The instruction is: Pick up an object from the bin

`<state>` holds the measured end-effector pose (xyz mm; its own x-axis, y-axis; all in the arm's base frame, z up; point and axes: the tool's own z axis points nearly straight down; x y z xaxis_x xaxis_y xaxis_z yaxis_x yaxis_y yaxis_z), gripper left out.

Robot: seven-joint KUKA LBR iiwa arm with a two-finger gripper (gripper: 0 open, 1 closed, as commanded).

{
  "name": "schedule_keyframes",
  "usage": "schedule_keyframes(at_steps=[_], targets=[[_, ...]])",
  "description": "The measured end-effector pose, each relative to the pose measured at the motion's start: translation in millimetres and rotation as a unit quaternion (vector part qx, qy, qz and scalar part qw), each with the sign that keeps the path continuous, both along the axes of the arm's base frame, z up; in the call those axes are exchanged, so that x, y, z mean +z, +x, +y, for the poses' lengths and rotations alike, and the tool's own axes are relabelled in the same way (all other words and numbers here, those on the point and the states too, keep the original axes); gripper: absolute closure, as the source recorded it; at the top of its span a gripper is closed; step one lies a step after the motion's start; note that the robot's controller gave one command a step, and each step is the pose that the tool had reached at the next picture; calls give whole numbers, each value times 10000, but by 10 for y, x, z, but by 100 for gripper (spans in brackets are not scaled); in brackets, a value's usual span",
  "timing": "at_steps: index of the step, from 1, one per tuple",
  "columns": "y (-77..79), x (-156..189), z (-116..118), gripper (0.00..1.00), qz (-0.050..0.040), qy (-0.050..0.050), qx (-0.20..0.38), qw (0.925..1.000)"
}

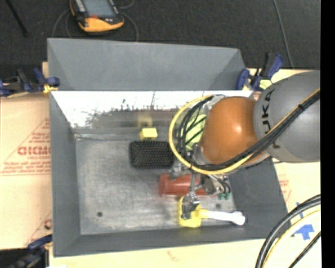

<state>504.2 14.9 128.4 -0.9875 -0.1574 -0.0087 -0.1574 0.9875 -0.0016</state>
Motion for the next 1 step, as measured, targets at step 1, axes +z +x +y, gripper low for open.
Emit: schedule_keyframes(at_steps=[1], targets=[[387, -508, -242, 100, -44, 29, -425, 9991]])
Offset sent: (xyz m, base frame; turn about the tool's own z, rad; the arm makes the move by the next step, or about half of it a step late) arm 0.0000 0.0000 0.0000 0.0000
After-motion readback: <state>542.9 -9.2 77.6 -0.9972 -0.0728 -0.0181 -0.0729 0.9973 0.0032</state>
